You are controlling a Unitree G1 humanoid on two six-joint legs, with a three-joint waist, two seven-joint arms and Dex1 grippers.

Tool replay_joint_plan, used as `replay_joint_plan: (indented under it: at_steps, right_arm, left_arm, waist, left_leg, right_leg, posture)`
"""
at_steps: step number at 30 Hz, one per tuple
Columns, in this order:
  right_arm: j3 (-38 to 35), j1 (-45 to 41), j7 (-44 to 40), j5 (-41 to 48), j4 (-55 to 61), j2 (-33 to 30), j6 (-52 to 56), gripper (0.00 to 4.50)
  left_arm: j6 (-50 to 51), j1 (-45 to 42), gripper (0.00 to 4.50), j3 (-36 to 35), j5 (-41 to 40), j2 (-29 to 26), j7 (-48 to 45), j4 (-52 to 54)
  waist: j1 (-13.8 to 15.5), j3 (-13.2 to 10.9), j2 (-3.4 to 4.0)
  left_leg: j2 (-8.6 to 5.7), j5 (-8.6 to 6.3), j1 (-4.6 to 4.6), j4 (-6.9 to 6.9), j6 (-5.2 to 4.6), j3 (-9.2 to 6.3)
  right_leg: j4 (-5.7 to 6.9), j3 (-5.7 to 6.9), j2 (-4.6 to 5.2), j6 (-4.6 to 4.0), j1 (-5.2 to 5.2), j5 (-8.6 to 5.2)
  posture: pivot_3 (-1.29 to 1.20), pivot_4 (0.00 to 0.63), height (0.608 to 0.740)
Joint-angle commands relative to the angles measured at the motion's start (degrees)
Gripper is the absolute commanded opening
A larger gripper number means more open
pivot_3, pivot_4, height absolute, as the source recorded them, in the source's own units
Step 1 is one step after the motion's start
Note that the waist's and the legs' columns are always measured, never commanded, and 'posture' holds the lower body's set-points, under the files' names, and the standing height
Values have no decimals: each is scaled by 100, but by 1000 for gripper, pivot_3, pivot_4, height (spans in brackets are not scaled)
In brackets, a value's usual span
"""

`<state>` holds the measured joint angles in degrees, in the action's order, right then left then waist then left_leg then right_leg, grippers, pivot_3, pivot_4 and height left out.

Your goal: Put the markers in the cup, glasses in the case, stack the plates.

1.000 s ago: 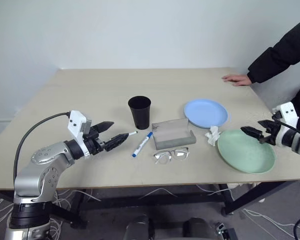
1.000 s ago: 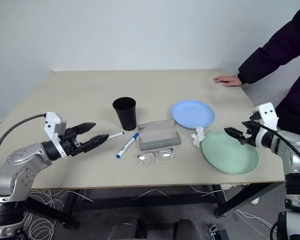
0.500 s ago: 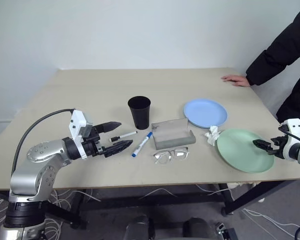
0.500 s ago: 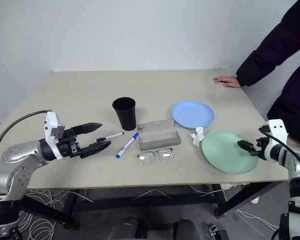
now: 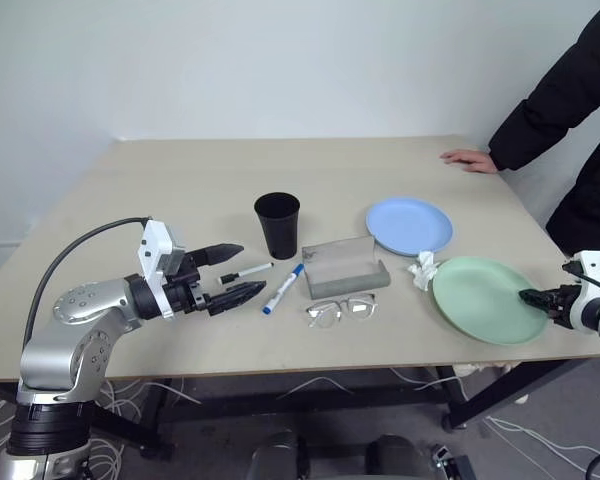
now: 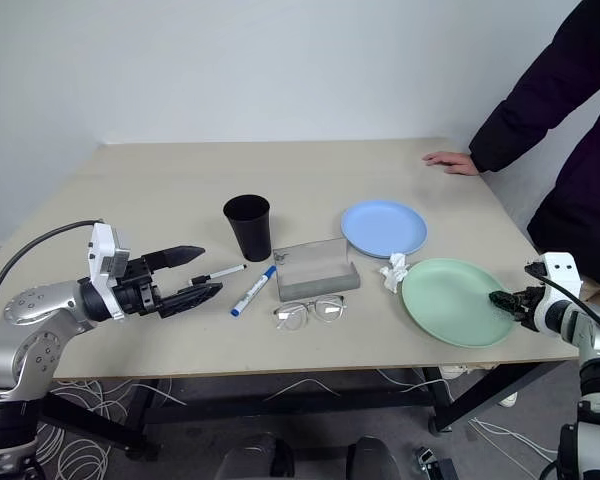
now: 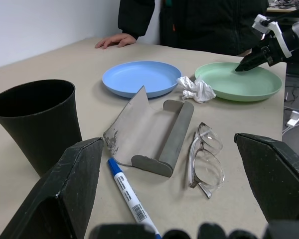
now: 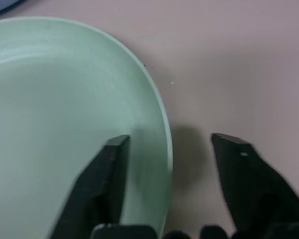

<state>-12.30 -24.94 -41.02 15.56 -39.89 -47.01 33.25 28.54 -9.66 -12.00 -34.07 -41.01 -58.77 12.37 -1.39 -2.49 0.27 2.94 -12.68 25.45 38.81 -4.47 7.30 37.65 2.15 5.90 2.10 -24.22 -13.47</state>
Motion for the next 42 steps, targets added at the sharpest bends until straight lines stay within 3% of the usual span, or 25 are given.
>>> replay_joint_plan:
  at_steps: [1,5,6,23,32,42]
  right_arm:
    - [-179,-236,46,37,36,-25,-75,1521]
    - [-253,-318,66,99,16,17,-16,111]
    - [-351,-382,78,190,7,42,64,44]
    - [-1173,-967,251,812,-219,18,564,44]
    - [-1516,-1640,363,906,-959,-145,520,44]
    - [-1096,-2627,1320,641,-875,735,596,44]
  left_arm:
    - [-73,-76,4500,-49,-45,-64,10,165]
    - [-67,-76,4500,-55,-44,-67,21,161]
    - [-67,-74,4500,-58,-43,-66,27,158]
    - [-81,-92,4500,-49,-10,-58,99,115]
    - [-84,-95,4500,-53,8,-58,131,95]
    - [-81,-103,4500,-99,13,-66,188,86]
  waist:
    - [-1,0,0]
    - [-1,0,0]
    - [-2,0,-1]
    - [-46,0,1]
    - [-63,-1,3]
    - [-171,0,5]
  left_leg:
    - [0,0,0,0,0,-1]
    - [0,0,0,0,0,0]
    - [0,0,0,0,0,0]
    - [1,3,-2,2,-4,-1]
    - [0,2,-3,0,-4,-1]
    - [2,3,-2,-2,-4,2]
  right_leg:
    - [0,0,0,0,0,0]
    - [0,0,0,0,0,0]
    - [0,0,0,-1,0,0]
    - [-1,-13,0,1,-2,11]
    - [-1,-16,-1,-4,-5,14]
    - [5,-29,-6,-5,-6,22]
  posture:
    - [0,0,740]
    - [0,0,740]
    - [0,0,740]
    - [0,0,740]
    - [0,0,740]
    - [0,0,740]
